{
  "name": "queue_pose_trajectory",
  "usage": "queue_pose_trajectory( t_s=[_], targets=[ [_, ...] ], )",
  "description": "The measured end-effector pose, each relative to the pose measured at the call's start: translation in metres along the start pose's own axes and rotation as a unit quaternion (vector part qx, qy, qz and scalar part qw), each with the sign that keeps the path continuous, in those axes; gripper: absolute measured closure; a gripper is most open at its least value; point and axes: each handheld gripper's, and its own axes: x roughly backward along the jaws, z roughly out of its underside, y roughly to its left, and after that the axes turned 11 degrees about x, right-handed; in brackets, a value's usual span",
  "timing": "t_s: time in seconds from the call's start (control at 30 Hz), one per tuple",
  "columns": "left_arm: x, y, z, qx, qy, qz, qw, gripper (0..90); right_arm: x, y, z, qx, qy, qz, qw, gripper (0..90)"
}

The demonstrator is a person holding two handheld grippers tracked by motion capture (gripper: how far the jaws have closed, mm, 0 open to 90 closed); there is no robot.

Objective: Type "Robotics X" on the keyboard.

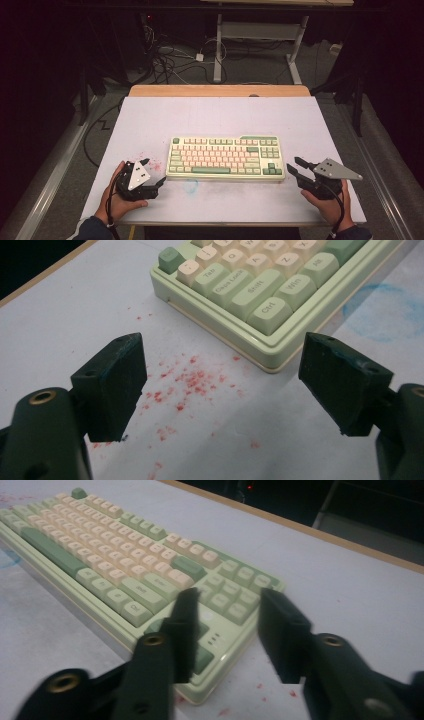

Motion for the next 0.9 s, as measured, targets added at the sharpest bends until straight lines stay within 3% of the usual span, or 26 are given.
queue_pose_trajectory(
  t_s=[0.07,0.1,0.2,0.43,0.7,0.9],
  targets=[
    [-0.001,0.0,-0.002,0.002,0.001,0.0,1.0,18.1,-0.003,0.0,-0.003,0.002,0.002,-0.006,1.0,74.6],
    [-0.005,0.0,-0.005,0.003,0.002,-0.004,1.0,18.1,-0.011,0.001,-0.009,0.006,0.008,-0.015,0.9998,83.8],
    [-0.007,0.0,-0.011,0.014,0.005,0.0,0.9999,18.1,-0.024,0.003,-0.016,0.02,0.02,-0.032,0.9991,90.0],
    [-0.007,0.0,-0.02,0.038,0.005,-0.002,0.9993,20.0,-0.054,0.017,-0.031,0.038,0.035,-0.068,0.9963,90.0],
    [-0.013,-0.008,-0.027,0.04,0.014,0.003,0.9991,20.1,-0.073,0.035,-0.037,0.057,0.052,-0.097,0.9923,90.0],
    [-0.018,-0.013,-0.031,0.035,0.014,0.005,0.9993,24.4,-0.082,0.039,-0.032,0.06,0.068,-0.1,0.9908,90.0]
  ],
)
